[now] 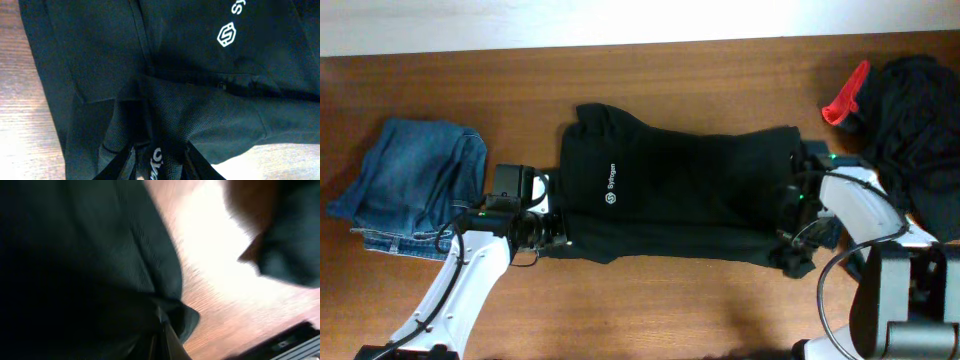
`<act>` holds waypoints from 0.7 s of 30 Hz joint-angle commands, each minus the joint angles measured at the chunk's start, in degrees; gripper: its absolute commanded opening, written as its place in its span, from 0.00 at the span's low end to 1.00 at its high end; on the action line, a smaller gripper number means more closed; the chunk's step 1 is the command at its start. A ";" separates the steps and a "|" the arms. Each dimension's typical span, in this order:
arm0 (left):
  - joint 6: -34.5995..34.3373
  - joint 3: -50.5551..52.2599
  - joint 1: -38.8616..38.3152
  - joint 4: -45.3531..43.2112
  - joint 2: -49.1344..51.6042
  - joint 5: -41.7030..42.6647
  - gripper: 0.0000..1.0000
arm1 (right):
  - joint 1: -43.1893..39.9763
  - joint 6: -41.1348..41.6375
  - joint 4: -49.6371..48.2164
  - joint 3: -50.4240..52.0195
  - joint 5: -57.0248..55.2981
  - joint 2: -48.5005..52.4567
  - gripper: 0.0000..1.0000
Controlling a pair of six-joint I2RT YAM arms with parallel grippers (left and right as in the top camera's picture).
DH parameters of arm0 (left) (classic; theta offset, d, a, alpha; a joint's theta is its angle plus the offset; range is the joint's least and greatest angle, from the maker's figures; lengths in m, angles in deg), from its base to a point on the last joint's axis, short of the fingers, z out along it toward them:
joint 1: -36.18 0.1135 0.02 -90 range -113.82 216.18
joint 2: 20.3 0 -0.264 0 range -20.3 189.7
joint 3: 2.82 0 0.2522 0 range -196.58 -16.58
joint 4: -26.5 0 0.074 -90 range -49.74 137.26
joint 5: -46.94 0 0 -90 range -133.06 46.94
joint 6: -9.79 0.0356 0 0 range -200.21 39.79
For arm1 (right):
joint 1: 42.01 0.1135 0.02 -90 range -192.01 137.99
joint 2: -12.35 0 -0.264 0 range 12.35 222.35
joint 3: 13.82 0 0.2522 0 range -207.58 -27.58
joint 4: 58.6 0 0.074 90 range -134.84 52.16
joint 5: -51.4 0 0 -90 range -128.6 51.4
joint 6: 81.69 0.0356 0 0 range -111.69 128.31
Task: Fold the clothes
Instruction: 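Lift the hem and fold it up toward the collar with both grippers, then release the hem and raise both grippers to the shirt's top corners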
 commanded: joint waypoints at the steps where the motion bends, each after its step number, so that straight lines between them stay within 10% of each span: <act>1: 0.28 -1.38 0.28 0.07 0.28 -0.59 0.28 | -0.92 -3.10 -0.13 -5.60 -4.24 -1.20 0.06; 18: 0.26 -1.38 0.28 0.28 0.31 -0.57 0.29 | -0.76 -9.35 -2.29 -7.34 2.54 -1.18 0.36; 21: 0.35 -1.40 0.28 0.26 0.28 -0.66 0.48 | -0.76 -9.35 -0.42 -7.34 4.68 -1.18 0.41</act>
